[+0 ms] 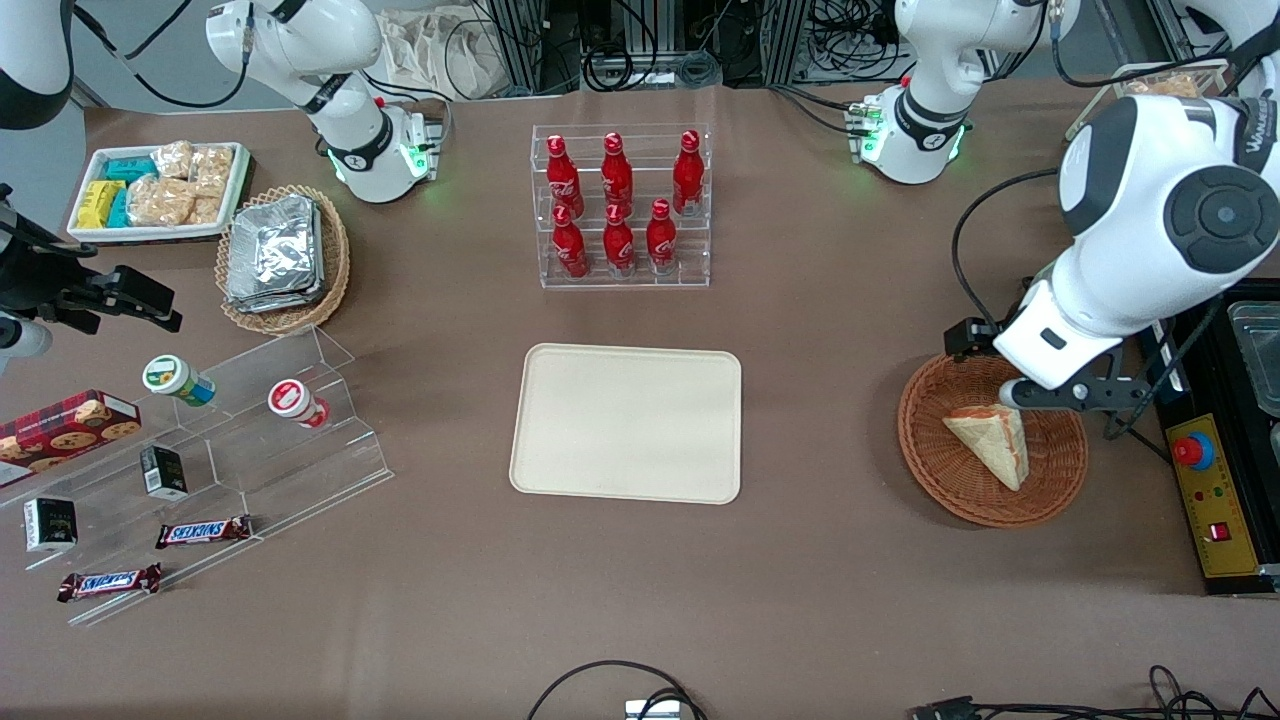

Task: Place sandwich from basket to tray
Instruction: 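Lower the open left gripper onto the wrapped sandwich in the wicker basket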

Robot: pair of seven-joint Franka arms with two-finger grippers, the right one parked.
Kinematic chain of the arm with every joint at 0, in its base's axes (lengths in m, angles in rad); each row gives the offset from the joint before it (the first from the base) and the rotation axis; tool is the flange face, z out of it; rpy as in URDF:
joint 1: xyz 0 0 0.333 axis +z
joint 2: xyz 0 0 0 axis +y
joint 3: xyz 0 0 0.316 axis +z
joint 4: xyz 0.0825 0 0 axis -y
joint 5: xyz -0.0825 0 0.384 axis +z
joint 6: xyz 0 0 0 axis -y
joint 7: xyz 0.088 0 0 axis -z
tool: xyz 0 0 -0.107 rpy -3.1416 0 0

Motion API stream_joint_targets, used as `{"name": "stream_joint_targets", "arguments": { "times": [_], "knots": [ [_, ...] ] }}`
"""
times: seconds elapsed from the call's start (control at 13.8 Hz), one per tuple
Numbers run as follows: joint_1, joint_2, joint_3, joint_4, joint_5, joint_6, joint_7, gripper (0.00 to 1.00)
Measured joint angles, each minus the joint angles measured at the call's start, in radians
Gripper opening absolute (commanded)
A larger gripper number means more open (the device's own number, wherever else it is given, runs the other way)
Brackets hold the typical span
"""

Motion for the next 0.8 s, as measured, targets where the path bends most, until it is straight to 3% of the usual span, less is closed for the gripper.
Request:
{"name": "stream_joint_targets", "arguments": {
  "times": [0.51, 0.8],
  "knots": [
    [0.065, 0.038, 0.012, 0.008, 0.017, 0.006, -0.014, 1.00],
    [0.140, 0.080, 0.027, -0.122, 0.004, 0.242, -0.156, 1.00]
  ]
}}
